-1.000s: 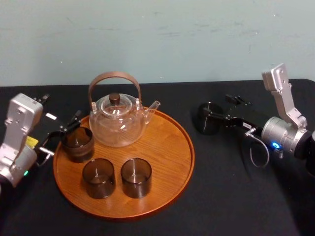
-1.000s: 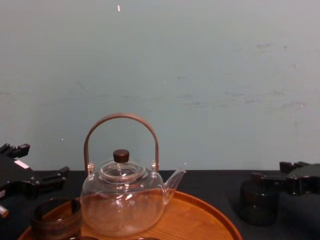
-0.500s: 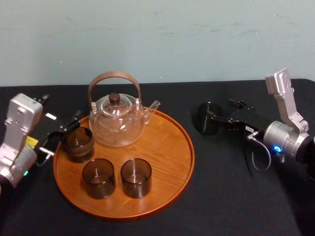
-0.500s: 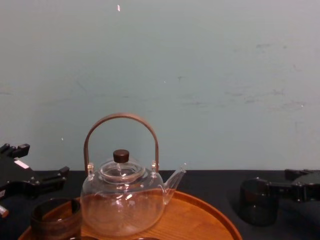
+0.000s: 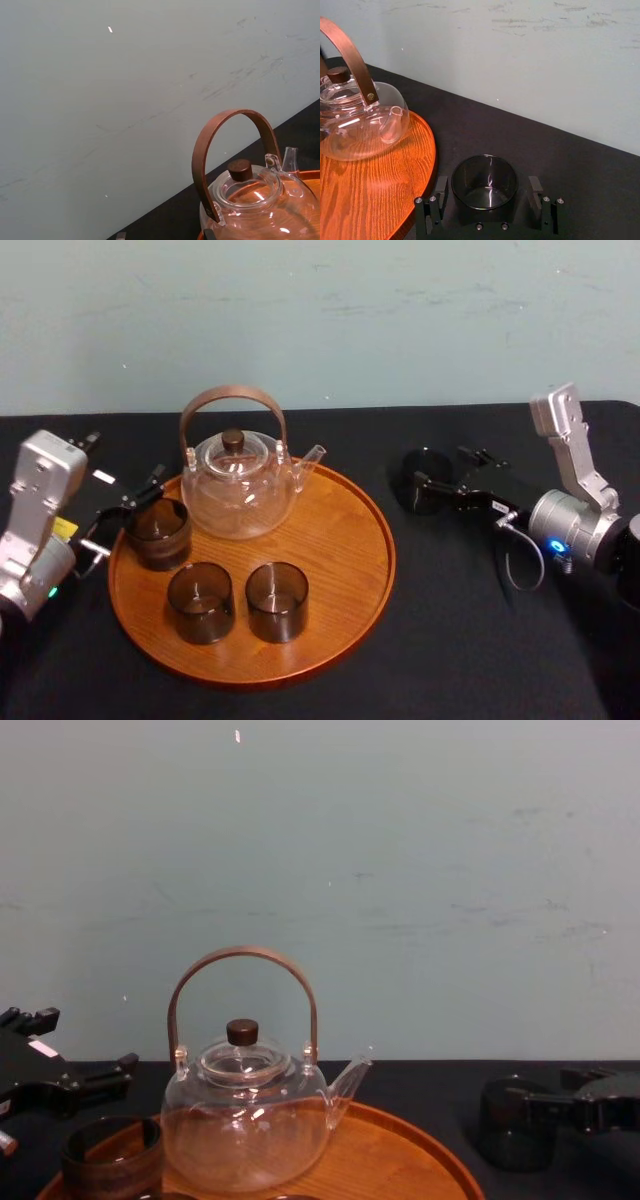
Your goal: Pick up the glass from the table and place it on the tray.
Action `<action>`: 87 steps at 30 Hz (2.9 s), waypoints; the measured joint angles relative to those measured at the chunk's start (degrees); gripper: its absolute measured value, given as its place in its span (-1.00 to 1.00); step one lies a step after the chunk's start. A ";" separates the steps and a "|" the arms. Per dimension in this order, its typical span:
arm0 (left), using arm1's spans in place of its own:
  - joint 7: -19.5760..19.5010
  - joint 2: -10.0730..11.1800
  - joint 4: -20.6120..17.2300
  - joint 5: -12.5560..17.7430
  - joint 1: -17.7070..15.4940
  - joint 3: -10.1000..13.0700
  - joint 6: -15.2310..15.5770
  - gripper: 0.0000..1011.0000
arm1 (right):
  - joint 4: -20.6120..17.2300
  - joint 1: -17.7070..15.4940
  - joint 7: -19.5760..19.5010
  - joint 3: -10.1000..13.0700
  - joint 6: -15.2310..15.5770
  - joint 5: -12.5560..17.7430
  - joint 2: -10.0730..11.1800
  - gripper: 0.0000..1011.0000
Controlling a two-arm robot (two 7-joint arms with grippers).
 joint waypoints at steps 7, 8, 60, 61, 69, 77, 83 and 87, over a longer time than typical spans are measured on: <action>0.00 0.00 0.00 0.00 0.00 0.00 0.00 0.98 | 1.11 0.65 0.34 -0.32 -0.24 -0.24 -0.36 0.98; 0.00 0.00 0.00 0.00 0.00 0.00 0.00 0.98 | 1.26 0.76 0.40 -0.36 -0.28 -0.29 -0.41 0.98; 0.00 0.00 0.00 0.00 0.00 0.00 0.00 0.98 | 8.52 4.87 1.78 -1.40 -1.59 -1.41 -3.14 0.79; 0.00 0.00 0.00 0.00 0.00 0.00 0.00 0.98 | 8.51 4.83 1.78 -1.32 -1.70 -1.38 -3.14 0.79; 0.00 0.00 0.00 0.00 0.00 0.00 0.00 0.98 | 5.49 3.52 1.60 -0.68 -2.27 -1.22 -2.52 0.79; 0.00 0.00 0.00 0.00 0.00 0.00 0.00 0.98 | 1.29 1.95 1.50 -0.63 -2.07 -0.99 -1.83 0.79; 0.00 0.00 0.00 0.00 0.00 0.00 0.00 0.98 | -1.49 1.01 1.95 -1.39 -1.72 -0.74 -1.64 0.79; 0.00 0.00 0.00 0.00 0.00 0.00 0.00 0.98 | -2.56 0.79 2.61 -2.33 -1.59 -0.64 -1.80 0.79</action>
